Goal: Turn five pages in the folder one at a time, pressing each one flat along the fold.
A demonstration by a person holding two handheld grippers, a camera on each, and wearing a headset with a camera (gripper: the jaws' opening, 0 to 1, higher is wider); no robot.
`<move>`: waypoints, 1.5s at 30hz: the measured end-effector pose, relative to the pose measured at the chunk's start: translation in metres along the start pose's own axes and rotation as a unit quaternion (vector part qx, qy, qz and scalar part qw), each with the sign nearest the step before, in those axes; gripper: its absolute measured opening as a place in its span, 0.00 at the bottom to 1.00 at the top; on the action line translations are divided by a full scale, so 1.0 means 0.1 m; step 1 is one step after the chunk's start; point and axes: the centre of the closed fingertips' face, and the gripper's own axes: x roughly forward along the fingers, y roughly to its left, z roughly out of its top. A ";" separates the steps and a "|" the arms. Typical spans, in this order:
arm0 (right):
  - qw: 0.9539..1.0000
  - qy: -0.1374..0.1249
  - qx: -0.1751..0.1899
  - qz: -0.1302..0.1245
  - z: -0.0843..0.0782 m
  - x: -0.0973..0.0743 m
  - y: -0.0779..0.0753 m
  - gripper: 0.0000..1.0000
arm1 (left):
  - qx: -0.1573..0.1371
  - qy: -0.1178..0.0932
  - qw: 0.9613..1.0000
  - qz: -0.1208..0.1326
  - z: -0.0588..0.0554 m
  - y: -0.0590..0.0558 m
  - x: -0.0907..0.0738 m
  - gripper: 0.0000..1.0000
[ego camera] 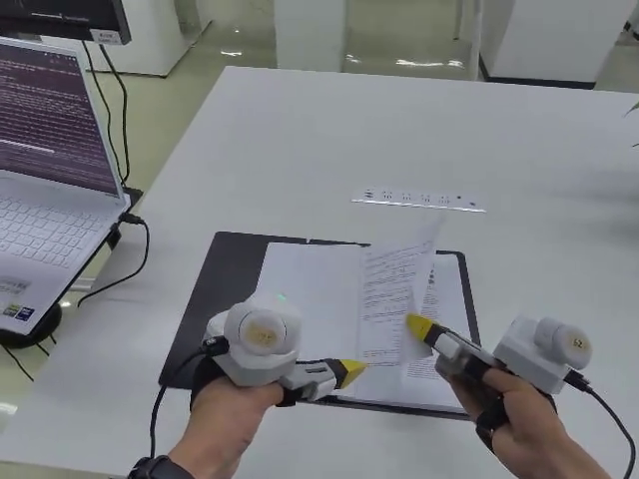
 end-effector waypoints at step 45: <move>0.990 0.114 -0.015 0.079 -0.84 1.17 0.94 0.00 | -0.057 -0.019 0.996 0.066 -0.37 0.60 -0.70 0.71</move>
